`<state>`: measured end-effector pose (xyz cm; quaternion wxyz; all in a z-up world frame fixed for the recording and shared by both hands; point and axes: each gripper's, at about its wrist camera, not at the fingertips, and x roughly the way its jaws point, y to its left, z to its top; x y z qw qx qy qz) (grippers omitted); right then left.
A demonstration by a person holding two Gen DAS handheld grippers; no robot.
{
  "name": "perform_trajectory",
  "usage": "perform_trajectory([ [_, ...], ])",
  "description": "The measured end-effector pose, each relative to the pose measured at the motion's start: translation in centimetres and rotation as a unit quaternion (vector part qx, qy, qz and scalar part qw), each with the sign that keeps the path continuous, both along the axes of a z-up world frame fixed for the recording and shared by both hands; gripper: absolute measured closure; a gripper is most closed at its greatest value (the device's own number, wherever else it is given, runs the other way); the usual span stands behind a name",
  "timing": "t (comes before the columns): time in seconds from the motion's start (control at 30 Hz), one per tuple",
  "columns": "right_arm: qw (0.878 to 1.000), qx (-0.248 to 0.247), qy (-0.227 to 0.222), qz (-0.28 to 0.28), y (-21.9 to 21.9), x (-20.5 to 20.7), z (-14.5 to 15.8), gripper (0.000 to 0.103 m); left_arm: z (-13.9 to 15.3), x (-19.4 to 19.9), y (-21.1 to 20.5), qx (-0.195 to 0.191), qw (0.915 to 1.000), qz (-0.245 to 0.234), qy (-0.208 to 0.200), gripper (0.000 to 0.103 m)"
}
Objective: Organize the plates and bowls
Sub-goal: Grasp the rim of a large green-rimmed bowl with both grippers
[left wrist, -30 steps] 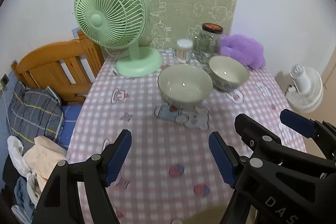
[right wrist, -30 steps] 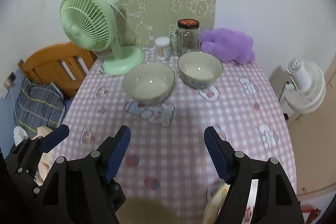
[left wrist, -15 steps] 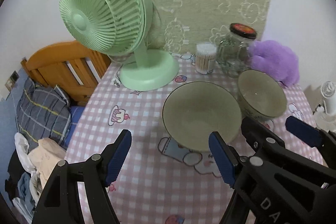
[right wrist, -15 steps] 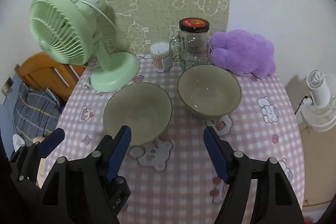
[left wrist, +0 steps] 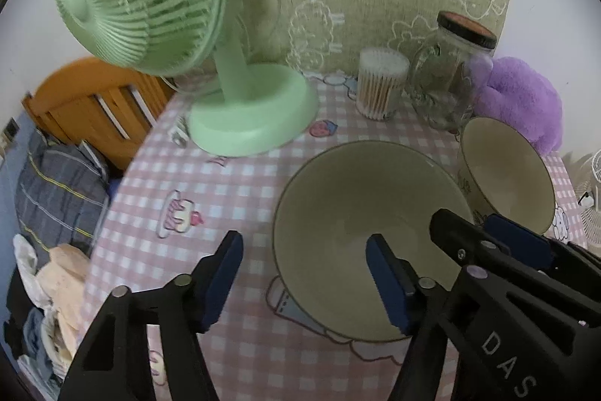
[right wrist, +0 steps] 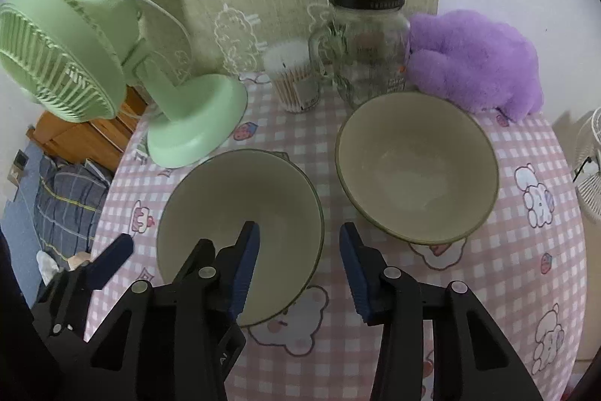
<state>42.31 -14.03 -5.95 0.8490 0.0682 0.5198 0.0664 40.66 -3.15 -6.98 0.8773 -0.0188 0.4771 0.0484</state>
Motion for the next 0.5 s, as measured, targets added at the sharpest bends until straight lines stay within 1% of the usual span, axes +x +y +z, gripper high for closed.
perform_trajectory([
  [0.03,1.0,0.0,0.002,0.0,0.1,0.2,-0.3,0.057,-0.4,0.3,0.1,-0.007,1.0,-0.001,0.004,0.037],
  [0.07,1.0,0.001,0.004,0.001,0.1,0.4,-0.6,0.057,-0.6,0.4,0.2,-0.01,0.9998,-0.002,0.017,0.041],
  [0.1,1.0,0.003,0.007,0.003,0.1,0.7,-0.9,0.059,-0.9,0.7,0.3,-0.012,0.9997,-0.002,0.02,0.051],
  [0.13,1.0,0.002,0.009,0.003,0.2,0.9,-1.2,0.066,-1.1,0.9,0.3,-0.013,0.9997,-0.001,0.022,0.056],
  [0.17,1.0,0.0,0.01,0.004,0.2,1.1,-1.4,0.071,-1.4,1.2,0.4,-0.016,0.9995,0.0,0.027,0.059],
  [0.23,1.0,-0.005,0.017,0.004,0.3,1.5,-1.9,0.075,-1.7,1.5,0.4,-0.02,0.9994,0.001,0.029,0.06],
  [0.33,1.0,-0.001,0.018,0.002,0.2,1.8,-2.4,0.079,-1.9,1.6,0.4,-0.012,0.9995,0.0,0.028,0.062],
  [0.37,1.0,-0.002,0.018,0.002,0.1,1.9,-2.5,0.081,-2.0,1.6,0.4,-0.007,0.9996,0.002,0.028,0.064],
  [0.43,1.0,-0.011,0.016,0.002,0.1,2.0,-2.6,0.086,-2.1,1.7,0.3,-0.001,0.9996,0.005,0.028,0.066],
  [0.5,1.0,-0.016,0.015,0.005,0.1,2.0,-2.6,0.086,-2.1,1.7,0.3,0.005,0.9995,0.007,0.031,0.068],
])
